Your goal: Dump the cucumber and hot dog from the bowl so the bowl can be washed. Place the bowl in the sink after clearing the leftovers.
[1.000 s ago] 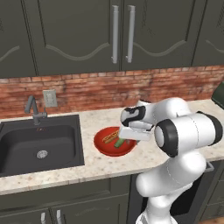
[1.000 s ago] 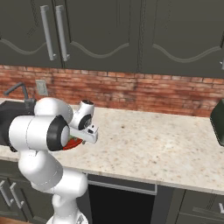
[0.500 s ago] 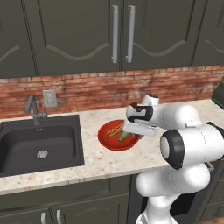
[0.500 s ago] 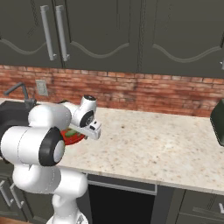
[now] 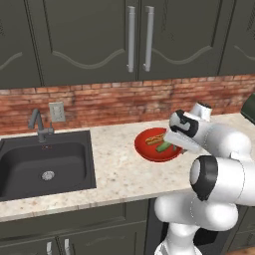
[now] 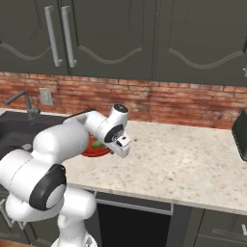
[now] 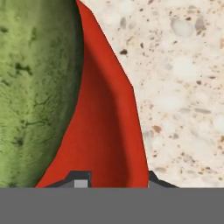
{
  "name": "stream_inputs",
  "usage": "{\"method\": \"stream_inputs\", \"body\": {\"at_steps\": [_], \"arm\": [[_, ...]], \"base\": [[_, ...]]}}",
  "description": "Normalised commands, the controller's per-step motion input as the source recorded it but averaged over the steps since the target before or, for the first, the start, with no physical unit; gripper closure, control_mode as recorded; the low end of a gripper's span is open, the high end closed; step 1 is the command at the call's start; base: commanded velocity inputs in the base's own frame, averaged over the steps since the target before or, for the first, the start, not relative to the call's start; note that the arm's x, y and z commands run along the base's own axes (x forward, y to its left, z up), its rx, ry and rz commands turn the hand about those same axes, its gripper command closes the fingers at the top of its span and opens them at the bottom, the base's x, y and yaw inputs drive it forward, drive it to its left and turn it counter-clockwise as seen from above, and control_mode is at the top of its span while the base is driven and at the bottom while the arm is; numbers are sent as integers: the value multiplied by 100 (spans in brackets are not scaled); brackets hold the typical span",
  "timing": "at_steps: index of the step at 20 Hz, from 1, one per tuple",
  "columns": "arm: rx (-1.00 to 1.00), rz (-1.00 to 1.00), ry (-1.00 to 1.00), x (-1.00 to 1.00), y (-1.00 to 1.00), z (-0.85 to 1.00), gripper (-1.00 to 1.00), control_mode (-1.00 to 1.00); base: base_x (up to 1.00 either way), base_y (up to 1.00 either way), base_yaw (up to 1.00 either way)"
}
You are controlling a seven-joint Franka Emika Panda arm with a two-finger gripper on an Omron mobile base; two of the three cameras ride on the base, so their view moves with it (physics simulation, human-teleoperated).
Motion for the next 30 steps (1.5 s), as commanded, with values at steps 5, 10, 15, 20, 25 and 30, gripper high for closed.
{"method": "stream_inputs", "body": {"at_steps": [5,10,15,20,25,30], "arm": [[4,-28,16,-1,-100,40,100,-100],[-2,-28,33,0,-63,13,100,-100],[-8,-8,20,5,-7,0,100,-100],[-14,1,-1,-2,15,0,100,-100],[-21,1,-17,-22,33,3,100,-100],[-26,0,-19,-9,53,12,100,-100]], "base": [[0,0,0],[0,0,0],[0,0,0],[0,0,0],[0,0,0],[0,0,0]]}}
